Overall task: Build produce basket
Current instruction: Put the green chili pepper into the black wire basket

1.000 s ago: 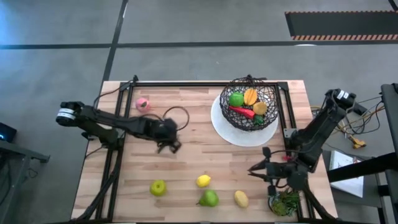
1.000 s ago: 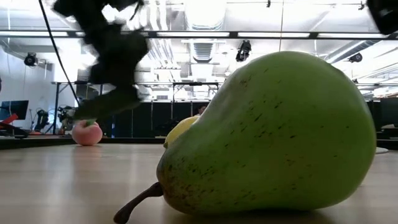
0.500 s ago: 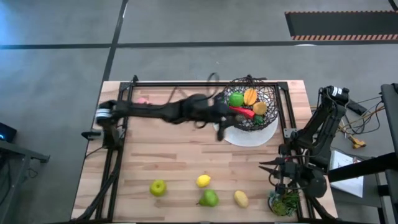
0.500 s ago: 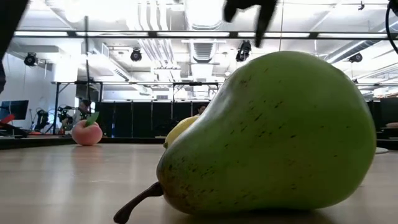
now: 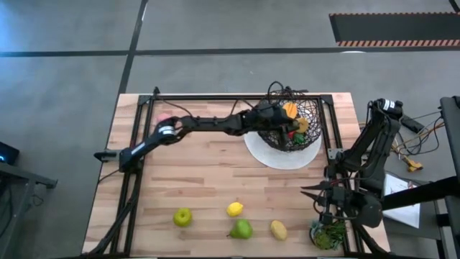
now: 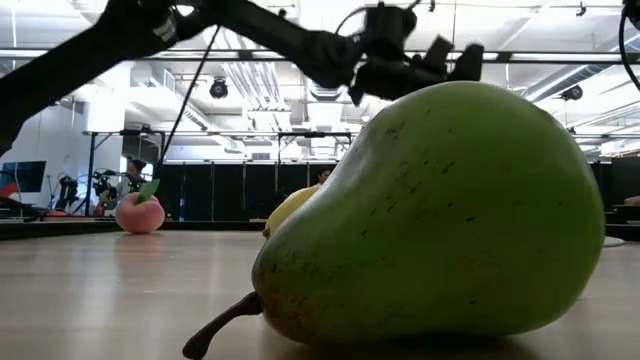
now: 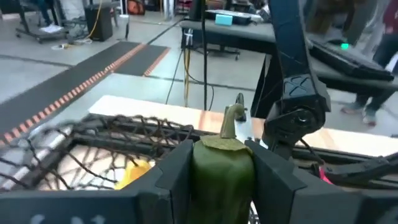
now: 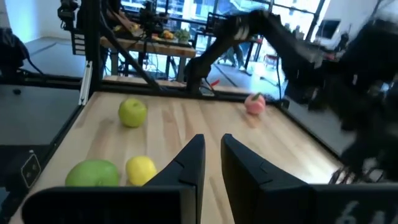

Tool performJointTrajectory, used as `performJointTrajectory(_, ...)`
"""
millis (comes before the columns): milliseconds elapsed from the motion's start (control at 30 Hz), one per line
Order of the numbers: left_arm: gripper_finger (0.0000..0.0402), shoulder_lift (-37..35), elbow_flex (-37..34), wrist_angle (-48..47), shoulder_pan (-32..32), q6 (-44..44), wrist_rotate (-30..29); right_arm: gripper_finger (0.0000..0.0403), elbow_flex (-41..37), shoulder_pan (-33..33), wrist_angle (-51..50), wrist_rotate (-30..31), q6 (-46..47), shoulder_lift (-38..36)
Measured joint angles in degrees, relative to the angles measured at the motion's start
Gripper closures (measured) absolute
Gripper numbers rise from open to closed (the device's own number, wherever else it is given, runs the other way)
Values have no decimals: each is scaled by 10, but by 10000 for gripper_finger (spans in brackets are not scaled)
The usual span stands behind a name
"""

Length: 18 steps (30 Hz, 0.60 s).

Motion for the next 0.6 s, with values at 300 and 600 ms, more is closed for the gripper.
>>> performJointTrajectory(300,281,45,0,50,17,-59,-9,360,19,0,-5,16,-52,-21)
performJointTrajectory(600,252,50,0,2,30,-80,-9,360,19,0,-9,21,-54,-23)
